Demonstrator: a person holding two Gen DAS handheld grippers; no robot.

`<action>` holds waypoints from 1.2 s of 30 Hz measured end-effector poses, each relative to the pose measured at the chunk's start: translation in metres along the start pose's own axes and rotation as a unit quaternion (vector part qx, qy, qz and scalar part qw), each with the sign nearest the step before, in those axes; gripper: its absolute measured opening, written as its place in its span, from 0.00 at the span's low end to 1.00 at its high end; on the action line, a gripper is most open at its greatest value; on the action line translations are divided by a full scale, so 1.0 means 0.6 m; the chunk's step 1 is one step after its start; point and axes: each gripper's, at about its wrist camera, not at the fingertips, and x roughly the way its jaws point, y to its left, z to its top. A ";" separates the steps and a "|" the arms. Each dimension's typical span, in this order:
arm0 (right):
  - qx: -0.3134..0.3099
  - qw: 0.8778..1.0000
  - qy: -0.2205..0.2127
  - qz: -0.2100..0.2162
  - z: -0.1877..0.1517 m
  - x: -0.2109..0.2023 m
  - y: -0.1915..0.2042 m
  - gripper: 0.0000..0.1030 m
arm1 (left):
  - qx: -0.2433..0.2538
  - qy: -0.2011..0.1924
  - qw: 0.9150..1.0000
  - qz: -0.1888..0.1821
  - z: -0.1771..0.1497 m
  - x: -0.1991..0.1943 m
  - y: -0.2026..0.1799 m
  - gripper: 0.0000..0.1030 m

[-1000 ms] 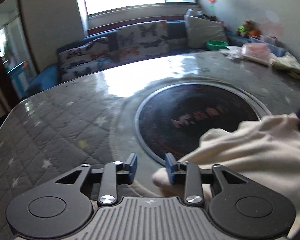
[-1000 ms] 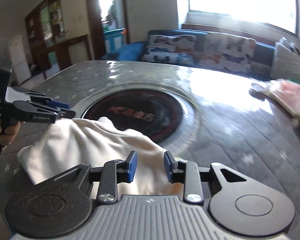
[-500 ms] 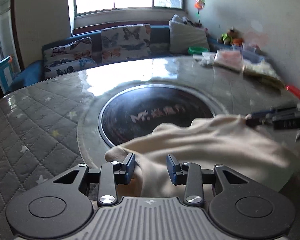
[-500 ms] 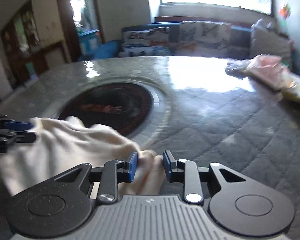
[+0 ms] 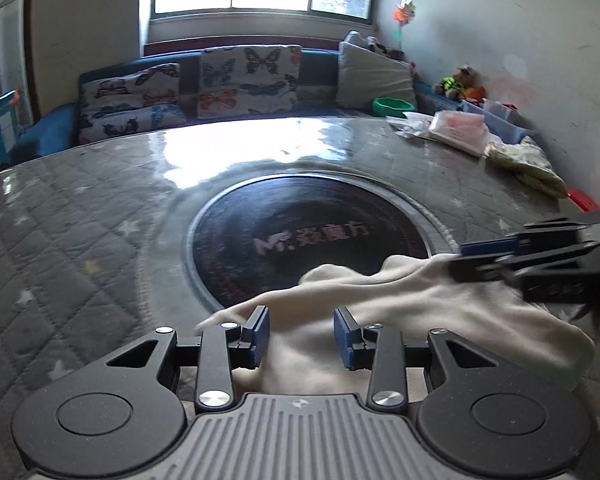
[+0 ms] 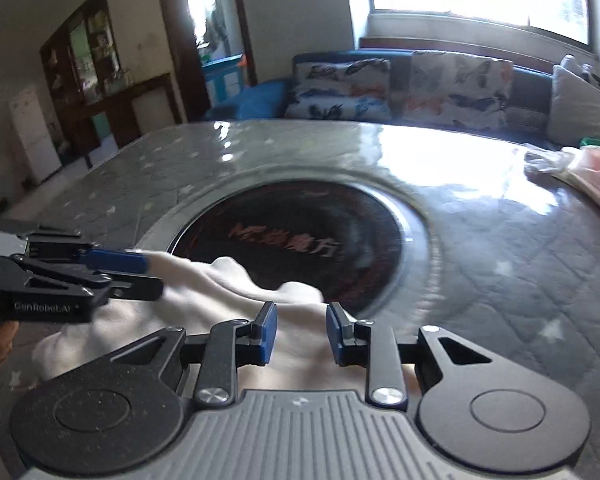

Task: Fold clothes
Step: 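Lift the hem with both grippers and fold it toward the collar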

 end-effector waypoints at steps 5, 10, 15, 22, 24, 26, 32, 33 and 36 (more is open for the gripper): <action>-0.011 1.000 0.014 -0.015 -0.001 0.042 0.022 0.27 | 0.001 0.014 1.000 0.009 0.007 0.037 -0.010 0.37; -0.008 1.000 0.005 -0.026 -0.004 0.035 0.026 0.27 | -0.022 0.011 1.000 0.010 0.008 0.042 0.001 0.40; -0.027 1.000 -0.010 0.005 -0.011 0.006 0.047 0.28 | -0.033 -0.016 0.999 -0.001 0.003 0.000 0.009 0.40; -0.054 0.998 -0.011 0.004 -0.026 -0.002 0.069 0.30 | -0.017 -0.026 0.999 0.017 -0.048 -0.074 0.004 0.40; -0.052 0.998 -0.021 0.014 -0.027 -0.017 0.075 0.33 | -0.018 -0.030 0.999 0.034 -0.065 -0.094 0.006 0.40; -0.058 0.998 -0.024 0.023 -0.030 -0.025 0.083 0.34 | -0.034 -0.026 0.998 0.045 -0.078 -0.104 0.014 0.40; -0.066 0.997 -0.014 0.037 -0.050 -0.026 0.102 0.40 | -0.059 -0.013 0.998 0.029 -0.104 -0.115 0.025 0.26; -0.065 0.997 -0.017 0.034 -0.052 -0.028 0.104 0.41 | -0.057 -0.013 0.998 0.030 -0.107 -0.117 0.025 0.23; -0.066 0.997 -0.021 0.035 -0.054 -0.033 0.111 0.46 | -0.053 -0.019 0.998 0.026 -0.109 -0.123 0.021 0.16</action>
